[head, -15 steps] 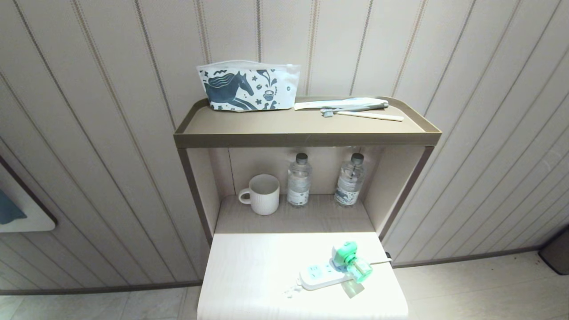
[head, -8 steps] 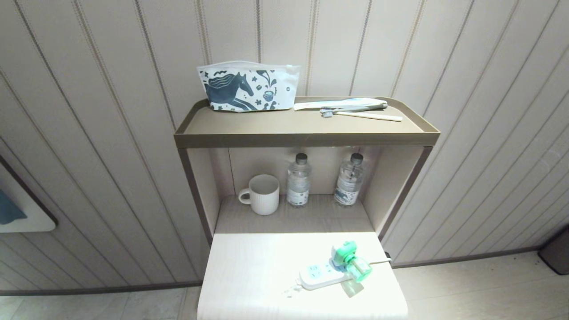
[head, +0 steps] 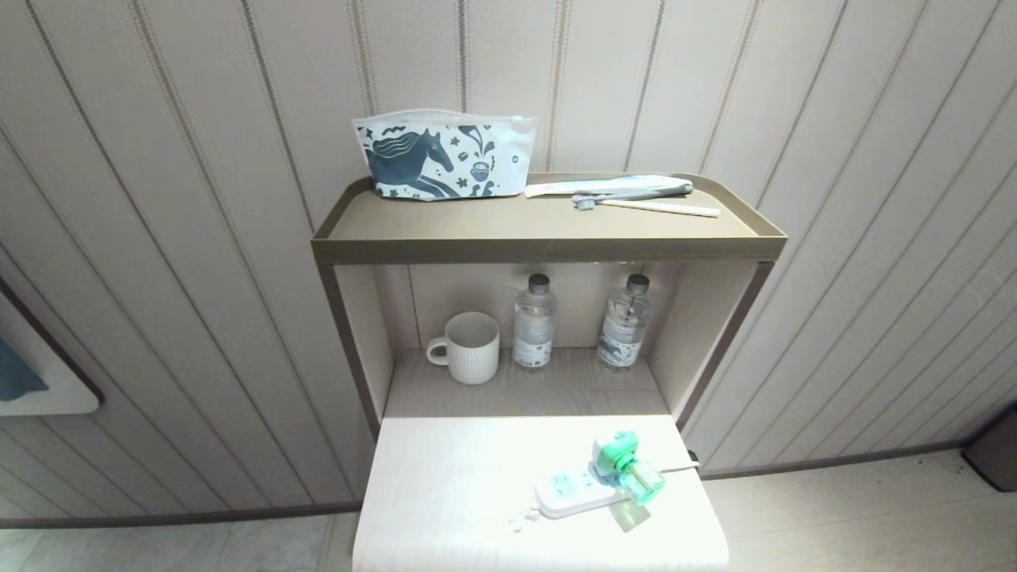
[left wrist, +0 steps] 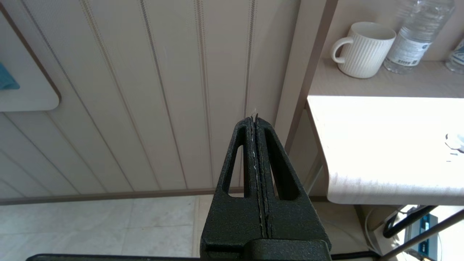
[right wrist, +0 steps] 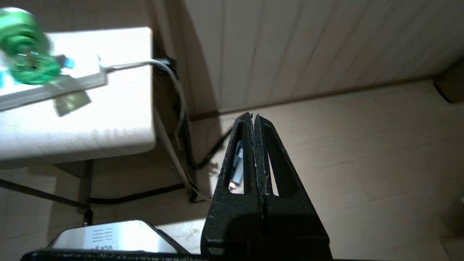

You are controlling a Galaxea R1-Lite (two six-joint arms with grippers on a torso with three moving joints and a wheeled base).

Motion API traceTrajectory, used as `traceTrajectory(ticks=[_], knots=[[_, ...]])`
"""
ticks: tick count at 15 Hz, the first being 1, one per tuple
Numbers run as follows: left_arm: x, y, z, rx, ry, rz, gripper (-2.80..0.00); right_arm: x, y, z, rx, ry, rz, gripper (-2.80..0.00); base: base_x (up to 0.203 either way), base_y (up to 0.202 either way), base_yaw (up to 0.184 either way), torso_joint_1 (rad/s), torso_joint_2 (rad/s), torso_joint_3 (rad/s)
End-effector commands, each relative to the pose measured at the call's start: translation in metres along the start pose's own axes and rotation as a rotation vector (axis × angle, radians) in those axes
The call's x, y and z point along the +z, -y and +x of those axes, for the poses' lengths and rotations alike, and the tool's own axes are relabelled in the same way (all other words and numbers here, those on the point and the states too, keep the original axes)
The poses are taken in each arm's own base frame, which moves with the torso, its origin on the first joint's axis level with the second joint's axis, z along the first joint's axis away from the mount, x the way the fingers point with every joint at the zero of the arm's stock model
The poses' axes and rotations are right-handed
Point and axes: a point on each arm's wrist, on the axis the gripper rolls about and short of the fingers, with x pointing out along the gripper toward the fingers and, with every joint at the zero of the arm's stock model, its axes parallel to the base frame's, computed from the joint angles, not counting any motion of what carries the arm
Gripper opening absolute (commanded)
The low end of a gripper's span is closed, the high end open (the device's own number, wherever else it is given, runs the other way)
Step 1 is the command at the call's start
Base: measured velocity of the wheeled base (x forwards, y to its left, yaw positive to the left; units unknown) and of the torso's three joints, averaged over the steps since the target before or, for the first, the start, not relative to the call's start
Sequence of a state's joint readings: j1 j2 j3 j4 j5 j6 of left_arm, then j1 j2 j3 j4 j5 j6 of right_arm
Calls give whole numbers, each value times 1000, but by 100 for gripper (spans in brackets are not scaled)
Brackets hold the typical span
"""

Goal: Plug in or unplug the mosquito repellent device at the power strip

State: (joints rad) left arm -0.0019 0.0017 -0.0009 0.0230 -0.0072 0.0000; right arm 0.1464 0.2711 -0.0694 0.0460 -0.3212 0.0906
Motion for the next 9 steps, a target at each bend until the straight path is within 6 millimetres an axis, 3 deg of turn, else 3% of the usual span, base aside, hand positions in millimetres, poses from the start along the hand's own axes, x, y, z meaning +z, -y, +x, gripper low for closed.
traceTrajectory(ticks=[1, 6, 9], knots=[[0, 0, 0, 0, -2, 0, -280, 1, -4, 2, 141, 48, -27, -280, 0, 0, 0, 0, 0, 0], [0, 0, 0, 0, -2, -2, -280, -4, -4, -5, 47, 25, -42, -280, 0, 0, 0, 0, 0, 0], [0, 0, 0, 0, -2, 0, -280, -17, -3, -18, 135, 162, -71, -280, 0, 0, 0, 0, 0, 0]])
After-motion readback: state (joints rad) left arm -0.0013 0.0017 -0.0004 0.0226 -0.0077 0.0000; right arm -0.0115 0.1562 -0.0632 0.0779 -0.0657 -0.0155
